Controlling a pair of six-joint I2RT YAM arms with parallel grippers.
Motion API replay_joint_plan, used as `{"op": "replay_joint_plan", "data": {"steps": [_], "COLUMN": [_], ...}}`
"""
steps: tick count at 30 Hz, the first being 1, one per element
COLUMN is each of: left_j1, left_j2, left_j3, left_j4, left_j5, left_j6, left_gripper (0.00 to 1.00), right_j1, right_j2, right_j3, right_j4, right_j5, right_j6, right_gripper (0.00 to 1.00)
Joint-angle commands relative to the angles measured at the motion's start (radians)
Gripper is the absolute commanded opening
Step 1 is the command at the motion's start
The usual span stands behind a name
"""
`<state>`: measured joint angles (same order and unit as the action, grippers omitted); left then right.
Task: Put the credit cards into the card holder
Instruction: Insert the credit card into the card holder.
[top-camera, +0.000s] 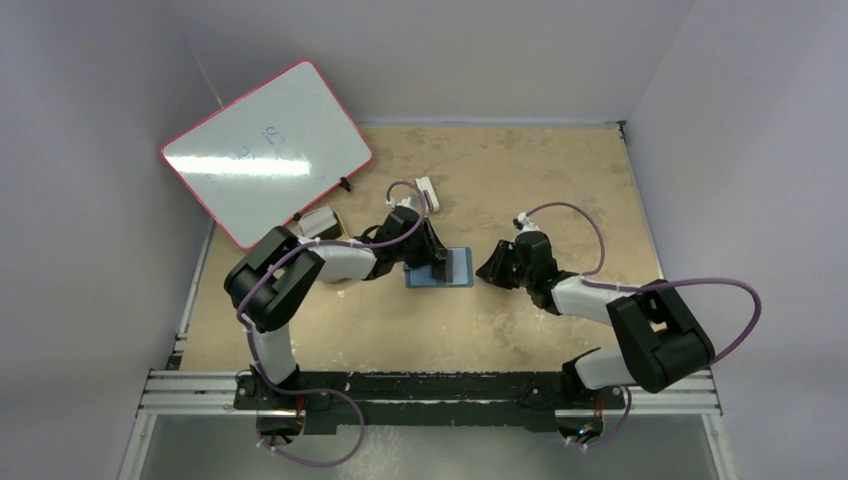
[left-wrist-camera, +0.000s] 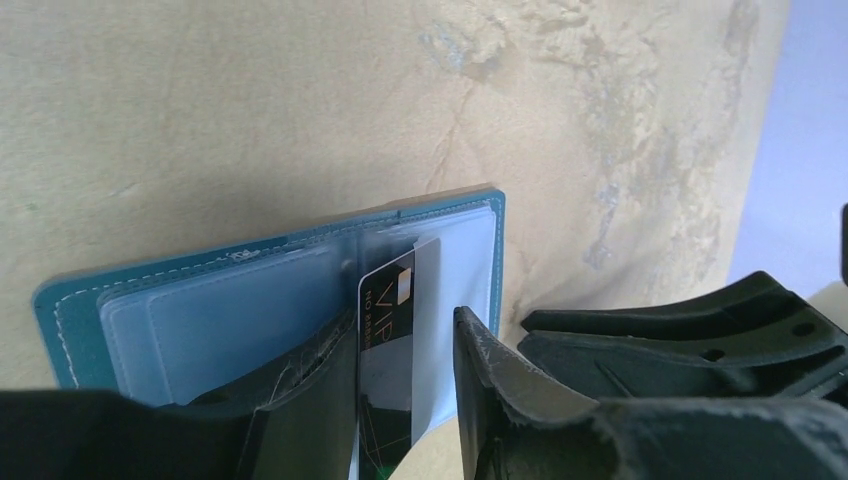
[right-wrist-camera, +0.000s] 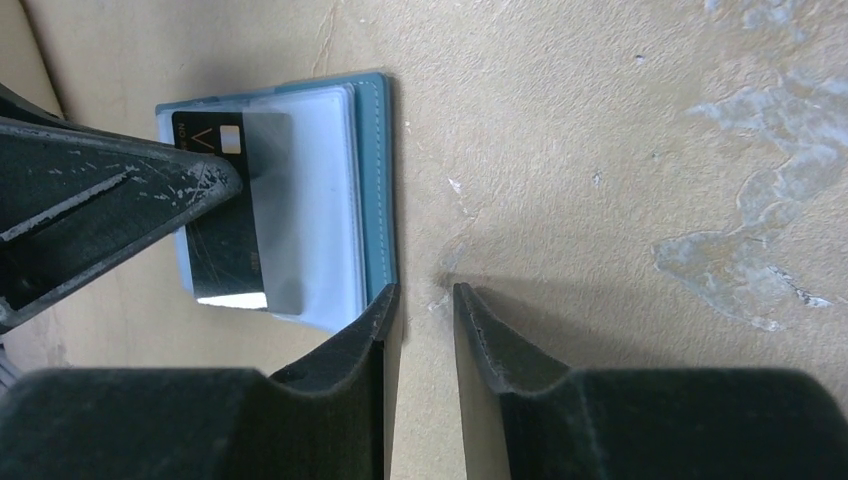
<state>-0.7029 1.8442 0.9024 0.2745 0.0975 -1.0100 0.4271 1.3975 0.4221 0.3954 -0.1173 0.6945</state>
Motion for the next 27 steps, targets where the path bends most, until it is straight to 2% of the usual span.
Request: {"op": "replay_joint_plan", "data": {"steps": [1,6,8,11,16,19,21,27], "left_j1": [0.000,0.000,0.000,0.004,0.009,0.009,0.008,0.008], "left_j2": [-0.044,-0.027,-0.032,-0.039,-0.012,-0.021,-0.024,-0.004], "left_j3": [0.032,0.101,0.092,0.080,0.107,0.058,0.047,0.046], "left_j4": [-0.125,-0.198,-0.165,-0.111,-0.165,-0.099,-0.083,-0.037], "left_j5": [-0.120,-0.144,-0.121,-0.088,-0.076,-0.068,-0.068,-0.036], "left_j6": [0.061,0.078,0.063,0.037,0.048,0.031,0.015,-0.056], "left_gripper": [0.37,0.38,0.33,0.33,0.34,0.31,0.31,0.32], "right_j1": [0.006,0.006,0.006,0.006,0.007,0.008,0.015,0.129], "right_j2": [-0.011,-0.014,-0.014,-0.015,-0.051,-0.100,-0.112,-0.120], "right_j3": [-0.017,-0.018,-0.022,-0.019,-0.005,-0.003,0.018,0.094], "right_j4": [-0.004,0.017,0.036,0.049,0.037,0.055,0.038,-0.062], "right_j5": [-0.020,-0.022,-0.042,-0.078,-0.088,-0.137,-0.143,0.043], "right_j6": [-0.029,-0.029,-0.020,-0.012,-0.016,-0.015,-0.017,0.000], "right_gripper": [0.29,0.29,0.29,0.29,0.30,0.30,0.35,0.57]}}
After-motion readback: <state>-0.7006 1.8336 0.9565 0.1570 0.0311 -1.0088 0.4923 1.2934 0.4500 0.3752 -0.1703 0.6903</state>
